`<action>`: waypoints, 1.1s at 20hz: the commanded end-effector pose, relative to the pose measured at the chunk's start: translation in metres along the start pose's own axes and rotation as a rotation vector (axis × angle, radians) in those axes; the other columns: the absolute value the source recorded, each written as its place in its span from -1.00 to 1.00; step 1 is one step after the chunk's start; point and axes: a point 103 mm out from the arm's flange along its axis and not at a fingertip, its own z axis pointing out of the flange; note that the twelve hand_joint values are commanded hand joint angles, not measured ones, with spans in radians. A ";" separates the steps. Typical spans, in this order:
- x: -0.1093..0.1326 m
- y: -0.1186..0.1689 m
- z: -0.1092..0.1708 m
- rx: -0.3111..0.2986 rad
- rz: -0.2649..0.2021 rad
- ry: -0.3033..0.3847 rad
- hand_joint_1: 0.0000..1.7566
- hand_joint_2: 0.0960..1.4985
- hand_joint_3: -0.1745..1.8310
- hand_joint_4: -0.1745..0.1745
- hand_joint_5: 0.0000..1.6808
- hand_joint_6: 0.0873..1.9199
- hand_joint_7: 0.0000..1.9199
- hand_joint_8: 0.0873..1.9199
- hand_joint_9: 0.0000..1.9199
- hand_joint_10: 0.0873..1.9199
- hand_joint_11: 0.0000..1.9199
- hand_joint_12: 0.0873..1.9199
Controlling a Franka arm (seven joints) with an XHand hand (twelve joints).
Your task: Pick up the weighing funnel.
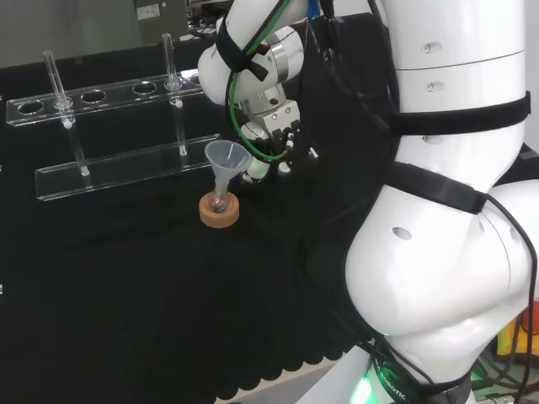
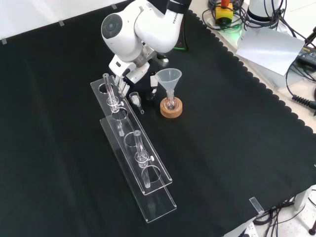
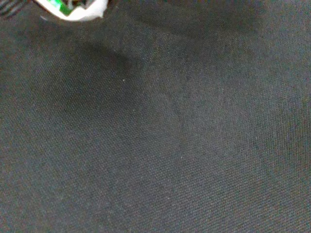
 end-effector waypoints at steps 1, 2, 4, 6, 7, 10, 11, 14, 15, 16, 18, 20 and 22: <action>-0.001 0.000 0.000 0.000 0.000 0.000 -0.08 -0.19 -0.23 -0.31 -0.29 -0.46 -0.43 -0.27 -0.11 -0.54 -0.32 0.29; -0.001 0.000 0.000 0.001 0.000 -0.001 -0.08 -0.18 -0.23 -0.31 -0.28 -0.46 -0.43 -0.27 -0.11 -0.54 -0.32 0.29; -0.001 0.000 0.000 0.006 -0.002 0.001 -0.08 -0.18 -0.23 -0.29 -0.26 -0.45 -0.43 -0.27 -0.10 -0.54 -0.32 0.29; -0.002 0.002 0.000 0.007 -0.006 0.004 -0.07 -0.18 -0.23 -0.27 -0.23 -0.43 -0.42 -0.27 -0.10 -0.54 -0.31 0.29; -0.003 0.002 0.000 0.005 -0.007 0.005 -0.07 -0.18 -0.23 -0.26 -0.22 -0.43 -0.42 -0.27 -0.10 -0.54 -0.31 0.29; -0.004 0.004 0.000 -0.001 -0.014 0.004 -0.07 -0.18 -0.23 -0.25 -0.22 -0.41 -0.41 -0.27 -0.10 -0.54 -0.31 0.28; -0.003 0.003 0.000 -0.003 -0.013 0.001 -0.07 -0.17 -0.23 -0.25 -0.22 -0.41 -0.41 -0.27 -0.10 -0.54 -0.31 0.28; -0.003 0.004 0.001 0.004 -0.015 0.000 -0.07 -0.17 -0.23 -0.25 -0.23 -0.38 -0.40 -0.28 -0.10 -0.55 -0.31 0.28; -0.001 0.004 0.001 0.007 -0.016 -0.001 -0.07 -0.17 -0.23 -0.25 -0.23 -0.38 -0.40 -0.29 -0.09 -0.55 -0.31 0.28; -0.001 0.005 0.001 0.008 -0.017 -0.001 -0.07 -0.17 -0.23 -0.25 -0.23 -0.37 -0.40 -0.29 -0.09 -0.55 -0.31 0.28; -0.001 0.005 0.002 0.005 -0.017 0.001 -0.07 -0.17 -0.23 -0.25 -0.23 -0.37 -0.40 -0.29 -0.09 -0.55 -0.31 0.28; 0.000 0.005 0.002 0.005 -0.016 0.000 -0.07 -0.17 -0.23 -0.25 -0.23 -0.37 -0.40 -0.29 -0.09 -0.55 -0.31 0.28; 0.000 0.005 0.002 0.006 -0.016 -0.004 -0.07 -0.17 -0.23 -0.24 -0.20 -0.35 -0.40 -0.29 -0.09 -0.55 -0.31 0.28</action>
